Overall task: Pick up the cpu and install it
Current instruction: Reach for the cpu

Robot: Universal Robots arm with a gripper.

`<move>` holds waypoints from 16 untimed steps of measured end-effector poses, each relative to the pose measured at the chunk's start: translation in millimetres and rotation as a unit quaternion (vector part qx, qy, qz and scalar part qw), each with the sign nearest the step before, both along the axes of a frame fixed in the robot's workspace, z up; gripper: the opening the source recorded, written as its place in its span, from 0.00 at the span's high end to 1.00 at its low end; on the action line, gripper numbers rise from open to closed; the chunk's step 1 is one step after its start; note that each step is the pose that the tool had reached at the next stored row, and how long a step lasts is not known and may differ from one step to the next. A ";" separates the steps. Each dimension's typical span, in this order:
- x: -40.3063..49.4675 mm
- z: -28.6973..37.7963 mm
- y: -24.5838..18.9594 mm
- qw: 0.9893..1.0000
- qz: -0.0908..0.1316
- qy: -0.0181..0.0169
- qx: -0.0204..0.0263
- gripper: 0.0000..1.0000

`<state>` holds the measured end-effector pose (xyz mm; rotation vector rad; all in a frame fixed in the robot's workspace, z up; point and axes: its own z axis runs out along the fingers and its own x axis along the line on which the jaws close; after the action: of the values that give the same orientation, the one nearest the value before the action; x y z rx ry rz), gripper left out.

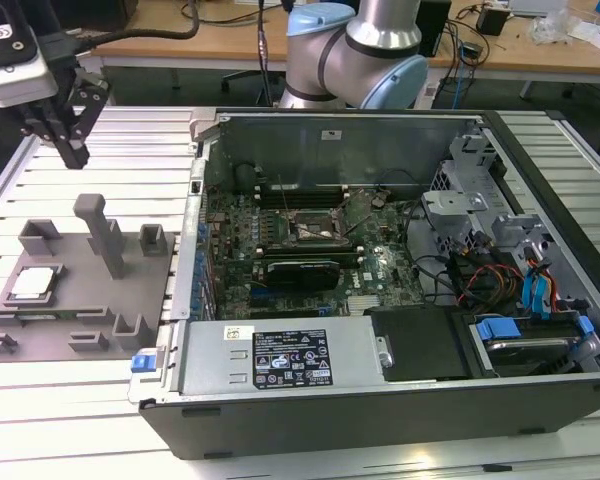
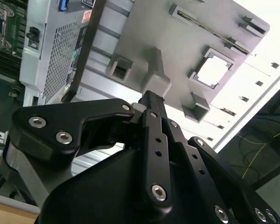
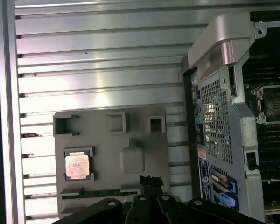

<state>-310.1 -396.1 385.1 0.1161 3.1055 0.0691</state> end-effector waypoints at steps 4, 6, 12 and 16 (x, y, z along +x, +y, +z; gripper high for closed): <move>-10.5 -1.7 0.0 1.000 0.000 0.000 0.000 0.89; -14.6 -2.7 0.0 1.000 0.000 0.000 0.000 0.89; -28.7 -11.6 0.0 1.000 0.000 0.000 0.000 0.89; -42.6 -22.1 0.0 1.000 0.000 0.000 0.000 0.89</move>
<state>-352.6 -396.1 363.0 0.1163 3.1056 0.0691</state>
